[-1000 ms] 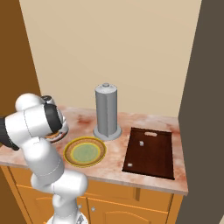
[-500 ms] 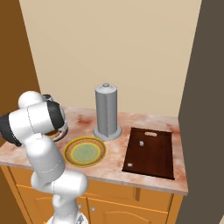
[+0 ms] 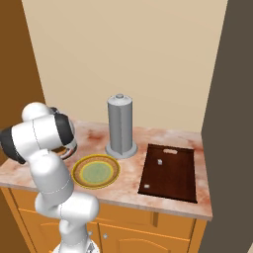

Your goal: Move the dessert items from the plates to the tray.

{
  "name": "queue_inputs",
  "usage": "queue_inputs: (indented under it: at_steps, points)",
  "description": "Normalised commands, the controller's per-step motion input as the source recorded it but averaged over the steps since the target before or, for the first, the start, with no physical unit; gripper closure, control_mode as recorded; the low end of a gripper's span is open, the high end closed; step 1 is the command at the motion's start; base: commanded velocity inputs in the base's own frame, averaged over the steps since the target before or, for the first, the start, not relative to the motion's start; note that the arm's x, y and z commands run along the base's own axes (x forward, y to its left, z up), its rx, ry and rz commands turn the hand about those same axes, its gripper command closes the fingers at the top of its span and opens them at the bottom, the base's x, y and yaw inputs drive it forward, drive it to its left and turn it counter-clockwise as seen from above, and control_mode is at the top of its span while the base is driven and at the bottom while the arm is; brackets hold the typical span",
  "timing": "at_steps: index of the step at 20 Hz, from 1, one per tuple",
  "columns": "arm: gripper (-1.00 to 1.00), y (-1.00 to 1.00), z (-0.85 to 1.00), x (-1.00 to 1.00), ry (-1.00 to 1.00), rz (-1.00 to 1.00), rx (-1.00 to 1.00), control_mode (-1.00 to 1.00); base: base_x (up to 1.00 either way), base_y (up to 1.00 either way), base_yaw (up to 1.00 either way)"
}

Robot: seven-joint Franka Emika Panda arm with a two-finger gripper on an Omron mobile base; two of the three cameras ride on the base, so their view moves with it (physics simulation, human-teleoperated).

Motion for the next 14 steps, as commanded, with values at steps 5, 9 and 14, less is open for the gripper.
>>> queue_inputs:
  at_steps: [5, 9, 14]
  points:
    - [-1.0, 0.0, -0.12, 0.0, 0.0, -0.05, 0.0, -1.0, 0.0, 0.0, 0.0]
    - [-1.0, -0.04, -0.17, -0.02, 0.0, -0.05, 0.0, -1.0, 0.0, 0.0, 0.0]
    - [-1.0, -0.15, -0.25, -0.02, 0.01, -0.04, 0.0, -1.0, 0.0, 0.0, 0.0]
